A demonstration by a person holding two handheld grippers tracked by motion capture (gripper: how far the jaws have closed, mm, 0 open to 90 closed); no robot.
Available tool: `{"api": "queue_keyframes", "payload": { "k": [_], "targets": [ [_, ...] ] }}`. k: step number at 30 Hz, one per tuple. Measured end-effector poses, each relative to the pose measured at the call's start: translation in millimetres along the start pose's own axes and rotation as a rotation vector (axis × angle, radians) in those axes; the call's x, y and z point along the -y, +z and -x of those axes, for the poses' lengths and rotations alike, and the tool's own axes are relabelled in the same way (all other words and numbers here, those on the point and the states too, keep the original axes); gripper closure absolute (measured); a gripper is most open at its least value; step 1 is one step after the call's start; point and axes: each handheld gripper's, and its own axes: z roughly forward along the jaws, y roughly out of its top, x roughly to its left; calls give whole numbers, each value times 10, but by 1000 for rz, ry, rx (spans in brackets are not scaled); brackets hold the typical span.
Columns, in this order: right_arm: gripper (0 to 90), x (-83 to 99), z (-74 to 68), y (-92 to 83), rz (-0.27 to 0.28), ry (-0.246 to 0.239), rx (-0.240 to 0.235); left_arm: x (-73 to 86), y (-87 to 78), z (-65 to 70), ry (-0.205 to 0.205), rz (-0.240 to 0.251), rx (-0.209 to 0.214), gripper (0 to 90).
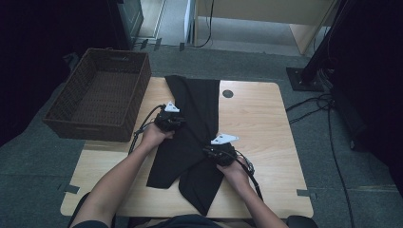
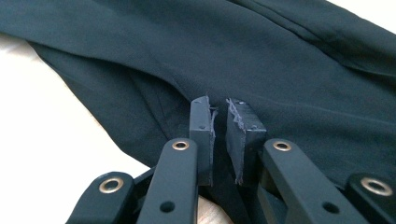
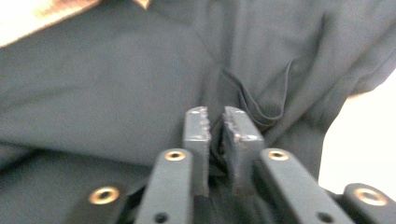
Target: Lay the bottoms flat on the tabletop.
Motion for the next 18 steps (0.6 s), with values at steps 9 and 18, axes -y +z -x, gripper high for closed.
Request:
{"api": "queue_keyframes", "payload": {
  "k": [9, 18],
  "targets": [
    [613, -500, -317, 306, 99, -20, -85, -32, 1, -40, -11, -24, 12, 847],
    [546, -604, -572, 756, 68, -70, -103, -20, -4, -65, -6, -16, 20, 843]
  ]
}}
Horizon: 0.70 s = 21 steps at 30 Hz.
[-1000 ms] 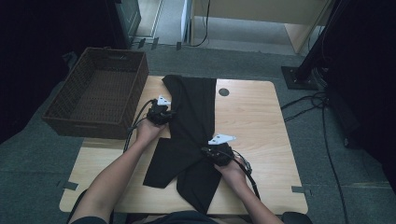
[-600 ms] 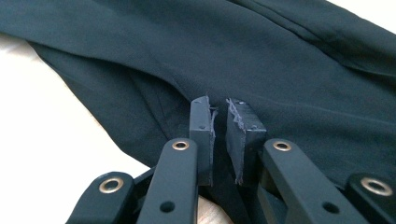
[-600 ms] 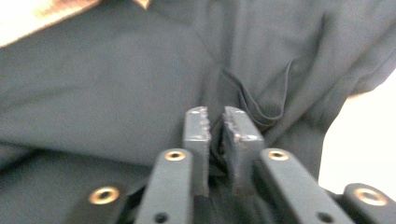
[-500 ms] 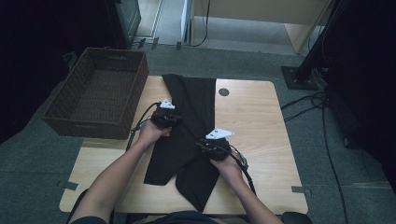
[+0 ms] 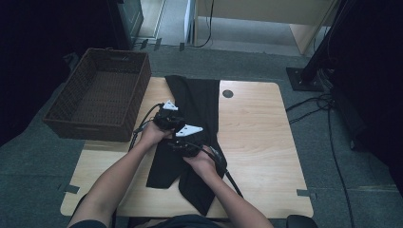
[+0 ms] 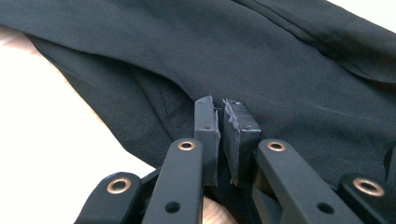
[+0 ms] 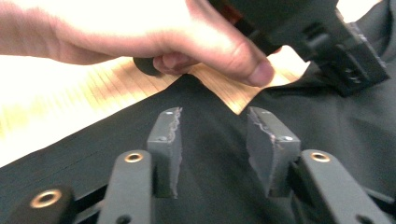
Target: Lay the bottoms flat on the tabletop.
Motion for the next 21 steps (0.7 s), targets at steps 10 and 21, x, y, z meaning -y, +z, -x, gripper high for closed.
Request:
{"api": "queue_keyframes", "payload": {
  "k": [10, 21],
  "targets": [
    [615, 37, -106, 92, -45, -88, 39, 16, -19, -46, -4, 3, -5, 847],
    [900, 149, 55, -435, 18, 30, 3, 13, -17, -55, 2, 6, -39, 858]
  ]
}}
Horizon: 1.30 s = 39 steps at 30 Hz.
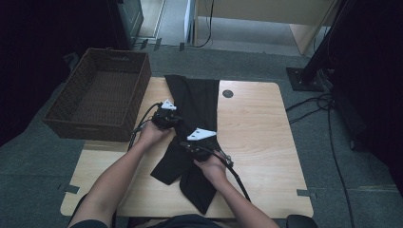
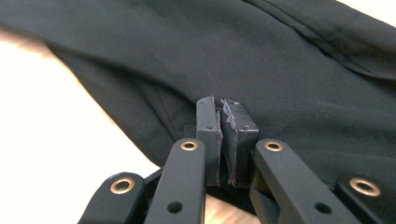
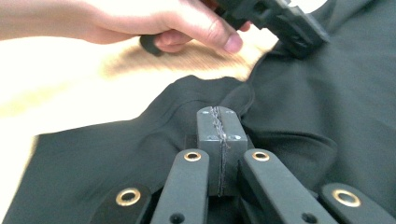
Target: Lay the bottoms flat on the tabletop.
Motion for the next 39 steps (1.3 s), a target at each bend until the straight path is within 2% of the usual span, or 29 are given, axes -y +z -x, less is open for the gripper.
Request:
{"api": "queue_keyframes", "payload": {
  "k": [2, 4, 8, 13, 16, 17, 19, 21, 25, 28, 32, 35, 39],
  "targets": [
    [900, 55, -2, -225, 2, -8, 2, 0, -3, -28, -20, 3, -21, 855],
    [900, 149, -5, -431, -4, -19, 9, 5, -7, -51, -40, 6, -24, 854],
    [900, 420, 26, -743, -37, 6, 24, -1, -8, -42, -29, 2, -33, 855],
    [893, 722, 50, -920, -91, 31, 42, -1, -7, -45, -31, 3, -39, 855],
    [825, 807, 90, -982, -100, 59, 40, 0, -7, -44, -34, 3, -39, 855],
    [767, 803, 109, -1005, -85, 70, 42, -1, -8, -44, -35, 2, -40, 854],
    [745, 743, 160, -1053, -19, 91, 36, -1, -7, -37, -37, 3, -42, 852],
    [757, 635, 199, -1065, 18, 87, 53, -3, -5, -34, -36, 3, -44, 849],
    [808, 479, 315, -907, 16, 68, 81, -1, -7, -35, -39, 3, -43, 849],
    [840, 450, 387, -710, -9, 97, 74, 1, -4, -35, -40, 6, -43, 849],
    [857, 484, 377, -505, -54, 81, 79, -1, 4, -31, -41, 12, -48, 849],
    [857, 546, 344, -499, -70, 82, 68, 1, 4, -30, -44, 13, -47, 849],
    [778, 686, 207, -638, -60, 75, 49, -4, 2, -24, -41, 7, -49, 840]
  ]
}}
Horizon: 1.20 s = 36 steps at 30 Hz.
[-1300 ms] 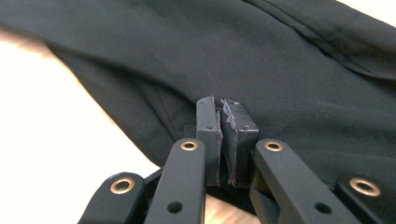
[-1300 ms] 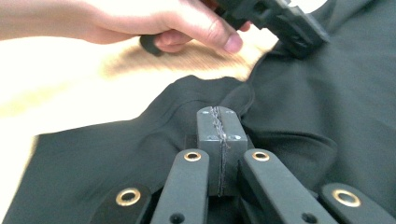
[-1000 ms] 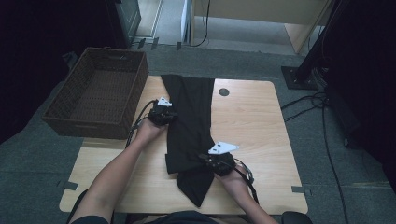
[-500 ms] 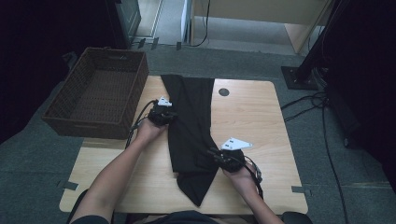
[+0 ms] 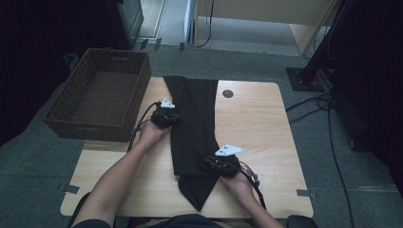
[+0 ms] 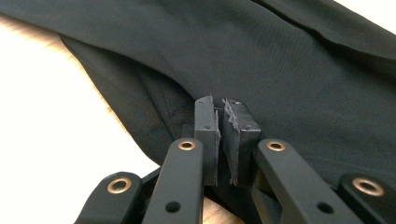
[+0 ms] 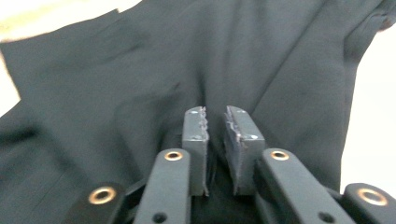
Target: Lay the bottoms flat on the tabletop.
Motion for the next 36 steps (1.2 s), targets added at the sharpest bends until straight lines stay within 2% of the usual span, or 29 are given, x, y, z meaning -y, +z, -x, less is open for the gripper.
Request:
{"api": "queue_keyframes", "payload": {
  "k": [3, 7, 10, 12, 15, 18, 21, 24, 25, 27, 29, 32, 34, 36],
  "targets": [
    [735, 121, -84, -118, -3, -31, -7, -13, 0, 28, 15, -11, -12, 820],
    [666, 240, -180, -256, -18, -18, -43, -11, -1, 29, -10, -8, 2, 782],
    [603, 254, -216, -312, -27, -1, -80, -2, -8, 50, -29, -3, 19, 715],
    [565, 228, -219, -337, -7, -11, -78, 32, -24, 89, -17, 7, 16, 676],
    [517, 146, -151, -337, 45, -24, -38, 73, -46, 110, -23, 14, 24, 627],
    [510, 36, -23, -271, 75, -20, -12, 107, -65, 142, -28, 23, 33, 562],
    [510, -95, 98, -172, 93, -21, 24, 117, -61, 188, -9, 24, 26, 485],
    [510, -221, 214, -65, 104, -2, 46, 129, -50, 236, 29, 28, -5, 472],
    [509, -258, 257, -35, 105, 5, 49, 137, -50, 243, 41, 31, -14, 474],
    [509, -317, 335, 25, 106, 17, 64, 139, -53, 244, 42, 32, -30, 510],
    [506, -375, 426, 86, 107, 34, 82, 141, -55, 242, 37, 36, -42, 594],
    [469, -495, 600, 219, 94, 51, 112, 144, -56, 266, 45, 36, -17, 728],
    [459, -586, 725, 307, 92, 44, 143, 143, -54, 278, 48, 35, 0, 809],
    [446, -684, 824, 382, 103, 53, 159, 142, -53, 282, 43, 34, 8, 857]
  ]
}}
